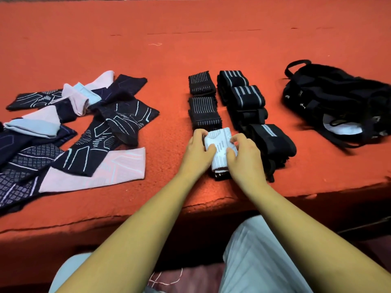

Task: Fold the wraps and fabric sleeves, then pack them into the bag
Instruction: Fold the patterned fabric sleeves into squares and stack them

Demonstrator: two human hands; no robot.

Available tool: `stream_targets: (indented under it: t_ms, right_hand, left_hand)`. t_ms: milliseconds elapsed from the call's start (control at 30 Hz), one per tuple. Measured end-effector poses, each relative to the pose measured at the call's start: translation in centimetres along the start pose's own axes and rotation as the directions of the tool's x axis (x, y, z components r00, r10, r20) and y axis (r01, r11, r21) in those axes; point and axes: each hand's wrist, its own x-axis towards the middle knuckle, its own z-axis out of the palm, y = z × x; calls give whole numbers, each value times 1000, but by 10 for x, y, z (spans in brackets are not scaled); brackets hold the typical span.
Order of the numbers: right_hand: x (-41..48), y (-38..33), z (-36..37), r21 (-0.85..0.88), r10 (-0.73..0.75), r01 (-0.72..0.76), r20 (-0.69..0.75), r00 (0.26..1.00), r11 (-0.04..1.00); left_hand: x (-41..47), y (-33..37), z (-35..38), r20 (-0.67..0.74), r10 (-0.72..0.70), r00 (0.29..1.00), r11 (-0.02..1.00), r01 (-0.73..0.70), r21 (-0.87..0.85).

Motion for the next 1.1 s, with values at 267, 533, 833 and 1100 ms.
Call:
stream_targets:
  t_ms: [267, 533, 833, 1100]
  right_hand:
    - [-1, 12, 8, 40, -45, 42, 80, 996, 998]
    - [9, -3, -11, -26, -57, 62, 170, 984, 998]
    - [9, -93, 27, 108, -335, 318, 235, 912, 942]
    - [-31, -140, 109, 124, -465, 495, 588, 662, 860]
  left_hand:
    - [-11, -14, 6, 49, 208, 977, 933, -213, 289]
    - [-6, -12, -15, 190, 171, 967, 948, -214, 235]
    - [-28, -40, -138, -6, 241, 970, 911, -225, 345]
    - [-78, -105, -230, 23, 27, 999, 828, -35, 560]
